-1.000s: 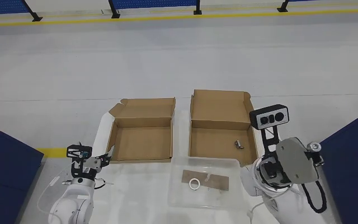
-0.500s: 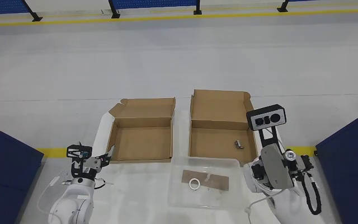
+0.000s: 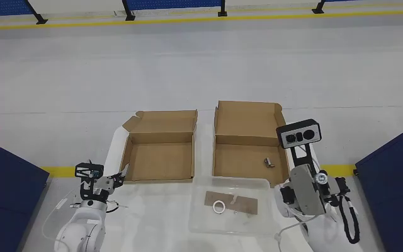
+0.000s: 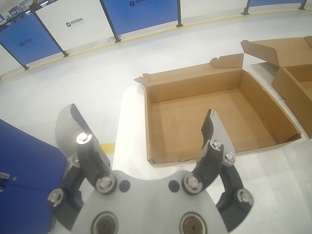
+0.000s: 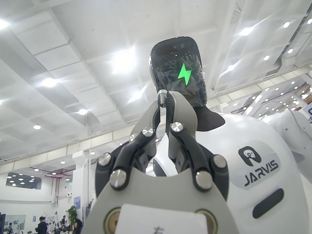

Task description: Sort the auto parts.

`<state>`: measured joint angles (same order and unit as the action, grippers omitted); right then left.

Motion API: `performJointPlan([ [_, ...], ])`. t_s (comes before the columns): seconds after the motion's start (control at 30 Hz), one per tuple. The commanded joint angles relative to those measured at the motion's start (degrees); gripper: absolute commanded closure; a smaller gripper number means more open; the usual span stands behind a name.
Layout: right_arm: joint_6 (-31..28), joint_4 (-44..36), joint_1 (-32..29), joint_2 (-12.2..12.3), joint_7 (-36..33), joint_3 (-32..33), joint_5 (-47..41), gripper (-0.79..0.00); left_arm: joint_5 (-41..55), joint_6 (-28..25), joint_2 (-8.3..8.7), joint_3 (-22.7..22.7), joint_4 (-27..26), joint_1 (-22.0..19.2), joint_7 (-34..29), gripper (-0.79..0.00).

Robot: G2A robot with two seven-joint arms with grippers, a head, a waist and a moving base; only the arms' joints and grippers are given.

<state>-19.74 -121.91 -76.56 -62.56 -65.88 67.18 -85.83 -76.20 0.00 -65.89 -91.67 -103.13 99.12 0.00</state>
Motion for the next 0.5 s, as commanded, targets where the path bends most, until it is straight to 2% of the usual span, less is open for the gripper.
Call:
performJointPlan([
  [0.0, 0.3, 0.1, -0.1, -0.2, 0.0, 0.0, -0.5, 0.000, 0.0, 0.0, 0.00, 0.0, 0.0, 0.0, 0.0, -0.785],
  [0.47, 0.4, -0.2, -0.2, -0.3, 1.0, 0.2, -0.1, 0.000, 0.0, 0.0, 0.00, 0.0, 0.0, 0.0, 0.0, -0.785],
])
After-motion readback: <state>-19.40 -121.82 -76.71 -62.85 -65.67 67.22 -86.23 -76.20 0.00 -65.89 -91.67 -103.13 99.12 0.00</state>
